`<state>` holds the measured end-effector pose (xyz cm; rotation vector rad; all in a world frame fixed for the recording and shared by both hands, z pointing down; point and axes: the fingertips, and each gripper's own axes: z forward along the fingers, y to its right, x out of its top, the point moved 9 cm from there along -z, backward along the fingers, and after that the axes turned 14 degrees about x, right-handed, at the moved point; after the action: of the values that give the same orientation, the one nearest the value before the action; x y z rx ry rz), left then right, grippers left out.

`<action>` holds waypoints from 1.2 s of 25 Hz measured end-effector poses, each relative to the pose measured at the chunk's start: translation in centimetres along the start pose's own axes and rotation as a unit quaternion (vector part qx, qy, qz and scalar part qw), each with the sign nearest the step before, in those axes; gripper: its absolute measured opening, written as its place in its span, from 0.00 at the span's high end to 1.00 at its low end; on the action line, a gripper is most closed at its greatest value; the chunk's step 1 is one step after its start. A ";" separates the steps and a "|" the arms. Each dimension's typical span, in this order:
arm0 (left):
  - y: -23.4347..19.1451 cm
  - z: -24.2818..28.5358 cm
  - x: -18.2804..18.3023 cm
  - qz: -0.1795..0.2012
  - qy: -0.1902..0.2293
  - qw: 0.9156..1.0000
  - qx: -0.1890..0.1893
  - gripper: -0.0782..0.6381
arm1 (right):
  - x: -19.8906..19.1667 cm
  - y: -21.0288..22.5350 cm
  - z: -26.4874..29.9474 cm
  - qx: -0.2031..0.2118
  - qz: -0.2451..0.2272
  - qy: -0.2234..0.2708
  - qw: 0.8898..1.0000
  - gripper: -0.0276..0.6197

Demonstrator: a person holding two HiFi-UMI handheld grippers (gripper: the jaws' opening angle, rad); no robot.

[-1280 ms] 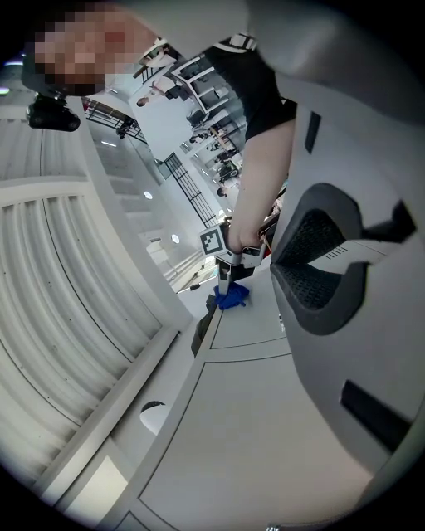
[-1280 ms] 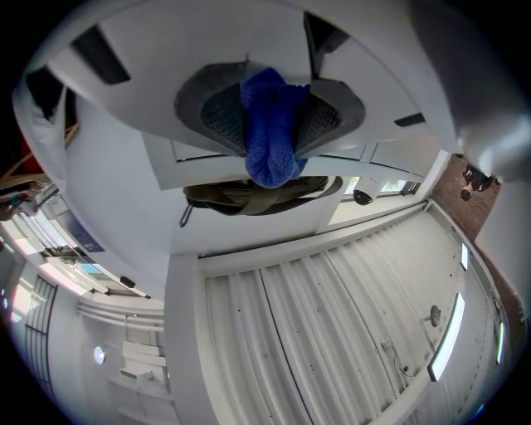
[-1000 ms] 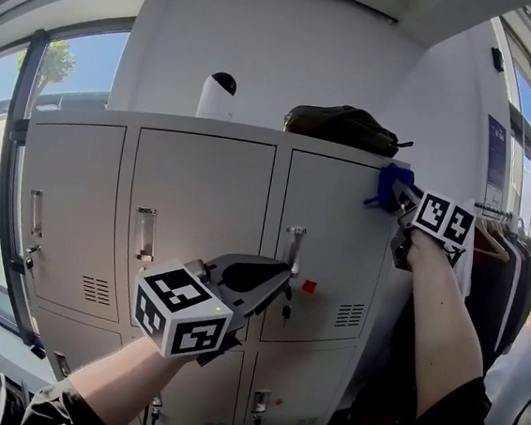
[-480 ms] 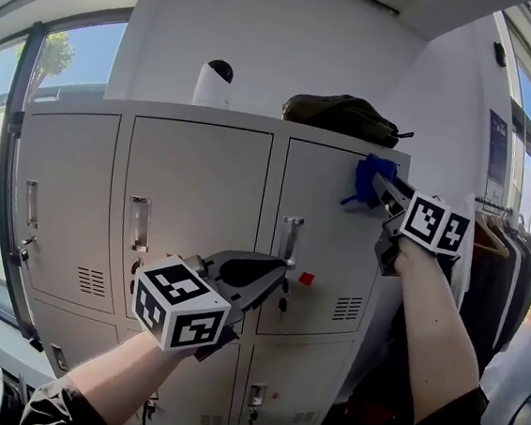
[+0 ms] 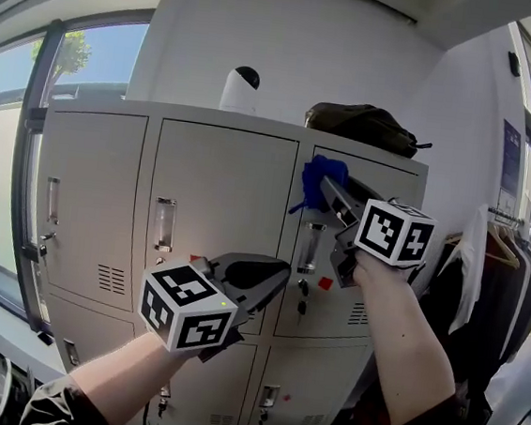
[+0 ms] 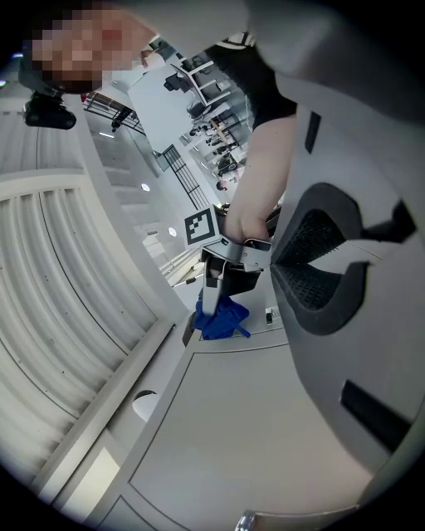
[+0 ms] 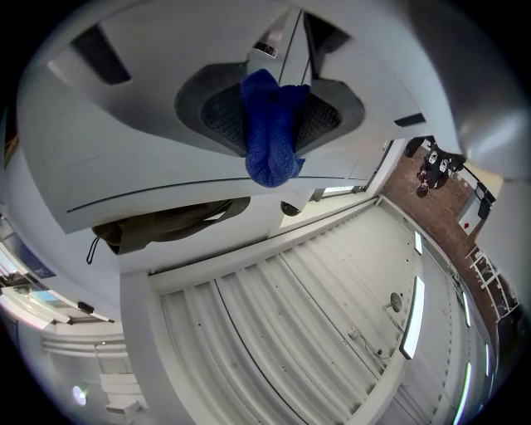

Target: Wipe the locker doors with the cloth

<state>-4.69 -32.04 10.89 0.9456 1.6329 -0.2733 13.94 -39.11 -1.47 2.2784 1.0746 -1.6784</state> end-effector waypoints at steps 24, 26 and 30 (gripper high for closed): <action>2.2 4.0 -1.0 0.005 -0.009 0.999 -0.032 0.88 | -1.8 10.9 -12.6 -0.155 0.018 -0.025 0.987 0.72; 2.6 4.6 -1.3 0.005 -0.011 0.999 -0.037 0.88 | -1.9 11.9 -14.0 -0.170 0.018 -0.029 0.985 0.72; 3.1 5.6 -1.6 0.002 -0.014 0.999 -0.041 0.88 | -2.2 13.1 -16.2 -0.189 0.022 -0.033 0.981 0.72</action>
<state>1.43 -34.26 11.60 0.8800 1.6038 -0.2146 34.24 -42.09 2.63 1.9775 1.2001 -1.3797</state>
